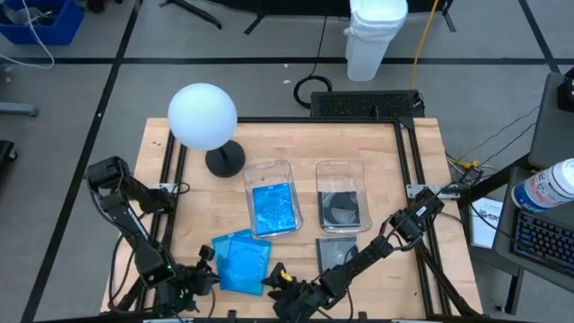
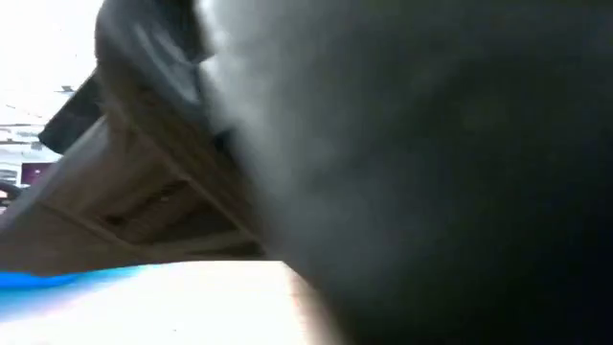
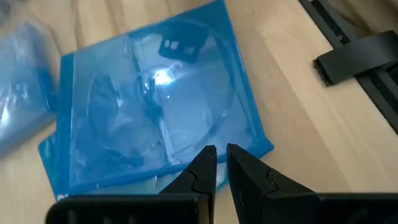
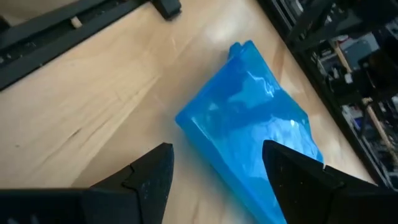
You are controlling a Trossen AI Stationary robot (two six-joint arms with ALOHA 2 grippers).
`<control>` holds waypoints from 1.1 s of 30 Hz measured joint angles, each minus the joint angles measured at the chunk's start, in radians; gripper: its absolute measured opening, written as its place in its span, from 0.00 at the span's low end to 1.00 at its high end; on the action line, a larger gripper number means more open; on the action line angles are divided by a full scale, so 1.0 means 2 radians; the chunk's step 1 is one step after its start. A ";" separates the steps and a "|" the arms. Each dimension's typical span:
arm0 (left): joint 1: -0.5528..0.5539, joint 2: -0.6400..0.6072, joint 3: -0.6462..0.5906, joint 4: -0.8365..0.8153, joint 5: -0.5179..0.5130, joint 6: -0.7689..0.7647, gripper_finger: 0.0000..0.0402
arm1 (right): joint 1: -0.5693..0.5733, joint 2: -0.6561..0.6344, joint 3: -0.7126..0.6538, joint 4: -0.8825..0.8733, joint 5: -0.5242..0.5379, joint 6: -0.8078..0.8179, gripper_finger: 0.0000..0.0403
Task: Pick & place jewel cases by type
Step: Put the blue CD case into the left transparent bin
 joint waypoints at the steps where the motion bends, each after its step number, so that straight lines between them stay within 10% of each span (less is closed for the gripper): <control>1: 0.002 0.000 -0.001 0.002 0.003 -0.002 0.12 | 0.000 0.004 0.000 0.003 -0.008 -0.002 0.59; 33: 0.010 0.079 0.006 0.030 0.095 -0.006 0.12 | 0.010 0.017 -0.002 0.020 0.018 0.024 0.60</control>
